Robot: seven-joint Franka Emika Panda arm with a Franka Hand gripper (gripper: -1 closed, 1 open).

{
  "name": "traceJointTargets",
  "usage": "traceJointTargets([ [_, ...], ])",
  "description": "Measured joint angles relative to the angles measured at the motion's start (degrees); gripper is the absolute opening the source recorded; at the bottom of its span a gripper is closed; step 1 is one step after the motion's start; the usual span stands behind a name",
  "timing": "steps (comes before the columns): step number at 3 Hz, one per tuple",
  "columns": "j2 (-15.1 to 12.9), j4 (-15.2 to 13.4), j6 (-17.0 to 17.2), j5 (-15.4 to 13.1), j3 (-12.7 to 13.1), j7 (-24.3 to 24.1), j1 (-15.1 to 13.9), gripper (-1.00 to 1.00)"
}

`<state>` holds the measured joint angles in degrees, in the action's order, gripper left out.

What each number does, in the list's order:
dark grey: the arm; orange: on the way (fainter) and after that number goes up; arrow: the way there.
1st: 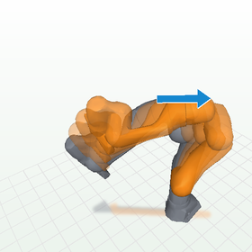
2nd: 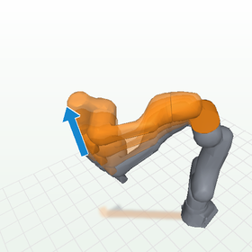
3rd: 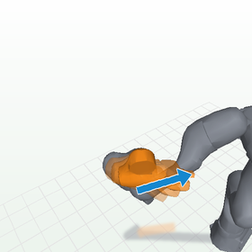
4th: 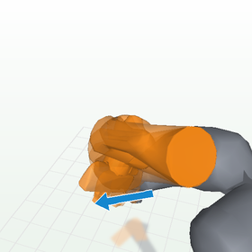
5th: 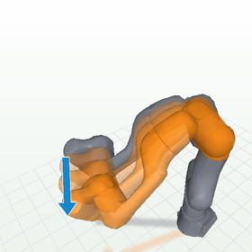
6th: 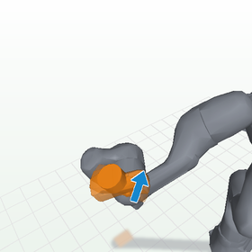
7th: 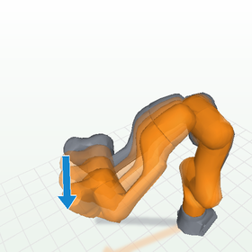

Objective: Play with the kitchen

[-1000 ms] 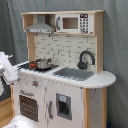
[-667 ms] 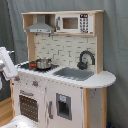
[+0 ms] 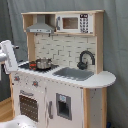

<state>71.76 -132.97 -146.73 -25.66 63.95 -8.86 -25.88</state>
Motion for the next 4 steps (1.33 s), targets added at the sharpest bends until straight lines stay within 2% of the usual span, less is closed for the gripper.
traceJointTargets([
  [2, -8.2, 6.9, 5.5, 4.1, 0.0, 1.3, -3.8, 1.0],
  [4, -17.0, 13.1, 11.5, 7.0, 2.2, 1.7, -6.2, 1.0],
])
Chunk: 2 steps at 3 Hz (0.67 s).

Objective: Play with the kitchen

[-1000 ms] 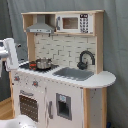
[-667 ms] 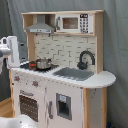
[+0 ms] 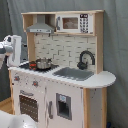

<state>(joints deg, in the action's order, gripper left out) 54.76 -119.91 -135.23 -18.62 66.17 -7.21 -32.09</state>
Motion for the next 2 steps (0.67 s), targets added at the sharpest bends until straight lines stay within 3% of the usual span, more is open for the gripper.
traceJointTargets([
  [2, -8.4, 6.0, 7.1, 2.9, 2.4, -0.1, -1.4, 1.0],
])
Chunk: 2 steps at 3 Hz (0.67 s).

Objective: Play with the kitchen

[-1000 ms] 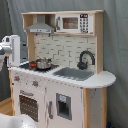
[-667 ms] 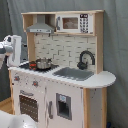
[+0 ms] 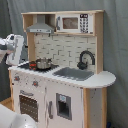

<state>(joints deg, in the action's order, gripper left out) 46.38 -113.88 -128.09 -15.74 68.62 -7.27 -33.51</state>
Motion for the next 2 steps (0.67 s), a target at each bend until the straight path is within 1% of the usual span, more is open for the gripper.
traceJointTargets([
  [1, -4.3, 3.2, 3.6, 1.4, 0.5, 0.0, -0.7, 1.0],
  [2, -8.8, 5.9, 6.3, 2.7, 1.0, -0.1, -1.4, 1.0],
])
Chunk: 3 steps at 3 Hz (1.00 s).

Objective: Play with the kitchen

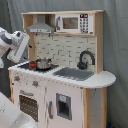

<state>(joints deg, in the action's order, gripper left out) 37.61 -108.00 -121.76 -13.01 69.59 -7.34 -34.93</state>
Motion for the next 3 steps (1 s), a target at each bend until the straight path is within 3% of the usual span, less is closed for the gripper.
traceJointTargets([
  [3, -17.0, 5.9, 4.4, 1.7, 5.8, -2.9, -3.4, 1.0],
])
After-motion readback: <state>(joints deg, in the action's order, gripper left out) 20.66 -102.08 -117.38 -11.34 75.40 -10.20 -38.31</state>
